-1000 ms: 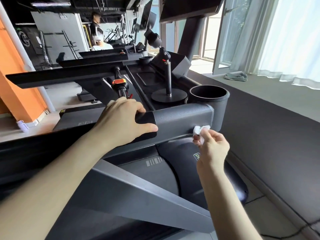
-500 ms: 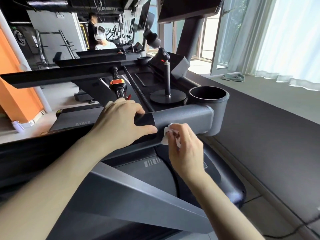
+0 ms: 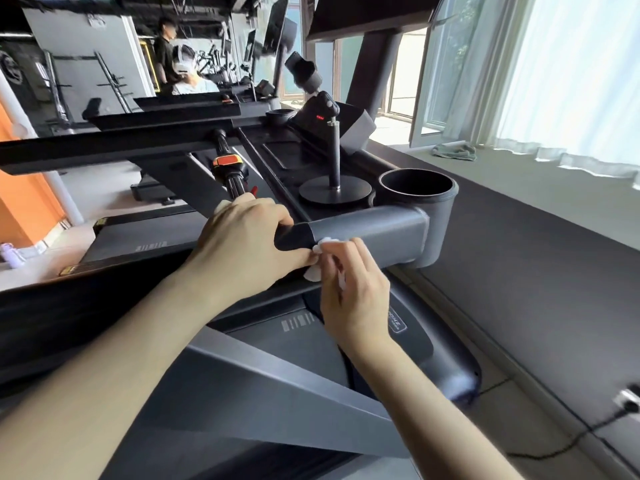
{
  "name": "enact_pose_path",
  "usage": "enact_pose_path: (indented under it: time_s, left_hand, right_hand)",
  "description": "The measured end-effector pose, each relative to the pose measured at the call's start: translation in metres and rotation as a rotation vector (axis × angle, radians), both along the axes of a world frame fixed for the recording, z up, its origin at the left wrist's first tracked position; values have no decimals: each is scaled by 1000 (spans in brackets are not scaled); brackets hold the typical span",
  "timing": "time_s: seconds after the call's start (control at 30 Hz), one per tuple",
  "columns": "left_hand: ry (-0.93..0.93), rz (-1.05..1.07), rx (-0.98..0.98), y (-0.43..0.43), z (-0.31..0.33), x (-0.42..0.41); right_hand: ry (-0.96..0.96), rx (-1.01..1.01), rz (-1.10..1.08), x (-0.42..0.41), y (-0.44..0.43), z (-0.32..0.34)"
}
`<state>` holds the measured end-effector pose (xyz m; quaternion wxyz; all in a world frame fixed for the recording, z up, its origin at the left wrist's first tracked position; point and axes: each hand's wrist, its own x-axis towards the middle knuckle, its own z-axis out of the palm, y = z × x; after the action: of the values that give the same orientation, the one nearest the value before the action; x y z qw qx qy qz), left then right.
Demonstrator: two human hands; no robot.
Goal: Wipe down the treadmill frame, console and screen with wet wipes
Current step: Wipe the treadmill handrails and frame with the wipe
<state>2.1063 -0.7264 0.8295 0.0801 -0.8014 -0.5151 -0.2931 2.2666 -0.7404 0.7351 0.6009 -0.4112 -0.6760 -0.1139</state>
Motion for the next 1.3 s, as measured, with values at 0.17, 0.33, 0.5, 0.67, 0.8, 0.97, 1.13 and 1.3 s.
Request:
enact_pose_path:
  time_s: [0.17, 0.33, 0.5, 0.67, 0.8, 0.97, 1.13, 1.3]
  left_hand:
    - [86, 33, -25, -3, 7, 3]
    - [147, 65, -3, -3, 9, 8]
    - [115, 39, 6, -5, 7, 5]
    - [111, 66, -7, -6, 7, 6]
    - [117, 79, -36, -7, 8, 5]
    - [178, 119, -17, -10, 8, 22]
    - [138, 86, 59, -1, 4, 77]
    - [155, 130, 54, 11, -2, 115]
  right_hand:
    - [205, -3, -238, 49, 21, 8]
    - [382, -102, -254, 21, 13, -2]
    - [202, -117, -214, 18, 3, -7]
    - [470, -129, -400, 78, 35, 26]
    - [517, -102, -382, 92, 49, 11]
    - [552, -222, -273, 99, 43, -41]
    - [555, -50, -215, 116, 60, 14]
    - [443, -236, -62, 126, 43, -51]
